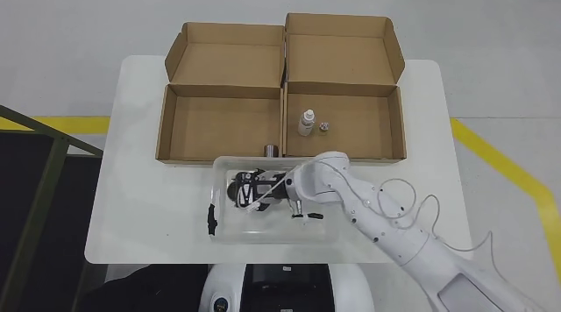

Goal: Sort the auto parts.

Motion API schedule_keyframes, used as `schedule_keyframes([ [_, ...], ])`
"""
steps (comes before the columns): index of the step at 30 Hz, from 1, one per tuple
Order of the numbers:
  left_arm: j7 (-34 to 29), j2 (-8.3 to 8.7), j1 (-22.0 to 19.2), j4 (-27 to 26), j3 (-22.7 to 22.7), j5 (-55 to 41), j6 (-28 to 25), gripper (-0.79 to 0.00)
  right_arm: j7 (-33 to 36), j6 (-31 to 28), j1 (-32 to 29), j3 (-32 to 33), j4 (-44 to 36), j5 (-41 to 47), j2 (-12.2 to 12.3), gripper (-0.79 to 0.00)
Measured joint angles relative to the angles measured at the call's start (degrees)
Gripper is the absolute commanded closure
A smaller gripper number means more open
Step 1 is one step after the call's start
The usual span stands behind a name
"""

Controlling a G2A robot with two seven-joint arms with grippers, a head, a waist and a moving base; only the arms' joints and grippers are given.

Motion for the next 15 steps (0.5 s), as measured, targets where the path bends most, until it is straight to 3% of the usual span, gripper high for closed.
schedule_keyframes([
  [15,0.00,0.00,0.00,0.00,0.00,0.00,0.00,-0.785,3.00,-2.82,-6.09,8.89,-13.91,3.90,3.24,0.000],
])
